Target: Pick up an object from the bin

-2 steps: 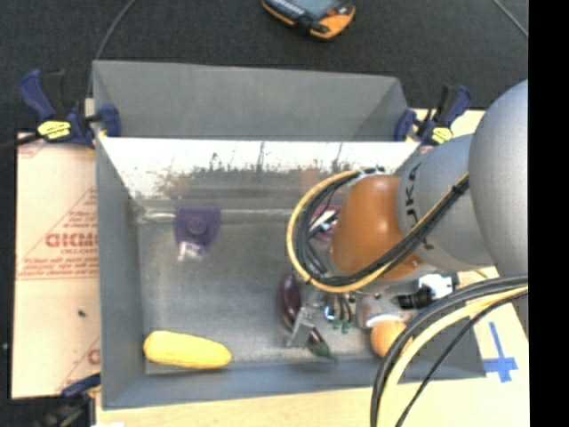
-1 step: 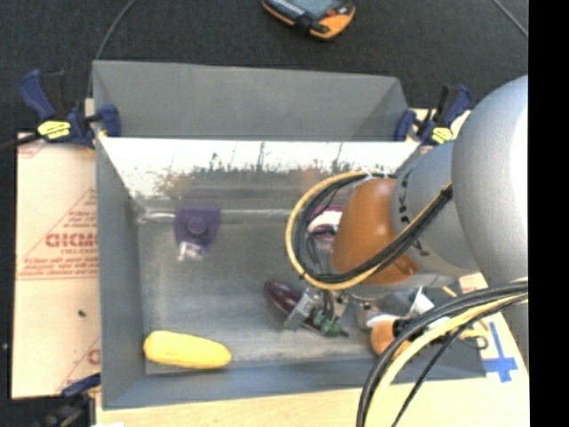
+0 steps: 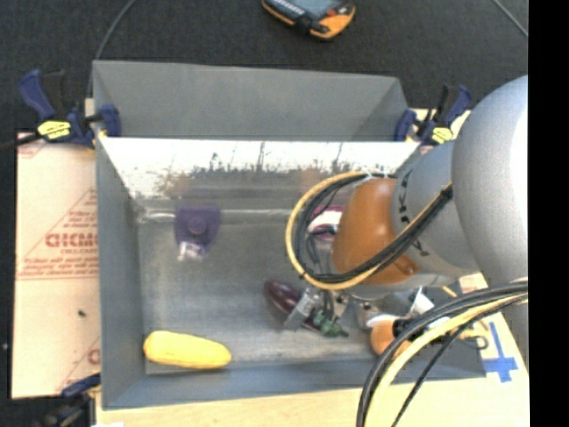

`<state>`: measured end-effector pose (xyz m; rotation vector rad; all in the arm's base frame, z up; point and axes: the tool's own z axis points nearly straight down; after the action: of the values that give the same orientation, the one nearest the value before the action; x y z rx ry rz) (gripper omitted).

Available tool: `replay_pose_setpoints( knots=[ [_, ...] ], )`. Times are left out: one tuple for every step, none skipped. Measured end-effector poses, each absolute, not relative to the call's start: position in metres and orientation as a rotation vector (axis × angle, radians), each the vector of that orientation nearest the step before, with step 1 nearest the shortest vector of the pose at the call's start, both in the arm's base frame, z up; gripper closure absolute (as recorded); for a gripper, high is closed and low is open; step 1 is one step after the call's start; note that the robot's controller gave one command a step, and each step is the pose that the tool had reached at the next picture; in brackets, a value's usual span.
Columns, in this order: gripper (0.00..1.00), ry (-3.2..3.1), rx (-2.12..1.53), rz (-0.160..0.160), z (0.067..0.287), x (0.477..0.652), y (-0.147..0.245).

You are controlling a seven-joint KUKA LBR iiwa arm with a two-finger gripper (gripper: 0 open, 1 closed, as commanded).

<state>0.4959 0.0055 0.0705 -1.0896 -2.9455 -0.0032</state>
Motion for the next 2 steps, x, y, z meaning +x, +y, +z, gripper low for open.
replay_pose_setpoints(
  knots=[
    [1.0,-2.948,-1.088,-0.004,0.079,0.496,0.005],
    [1.0,-2.948,-1.083,-0.003,0.099,0.495,0.005]
  ],
)
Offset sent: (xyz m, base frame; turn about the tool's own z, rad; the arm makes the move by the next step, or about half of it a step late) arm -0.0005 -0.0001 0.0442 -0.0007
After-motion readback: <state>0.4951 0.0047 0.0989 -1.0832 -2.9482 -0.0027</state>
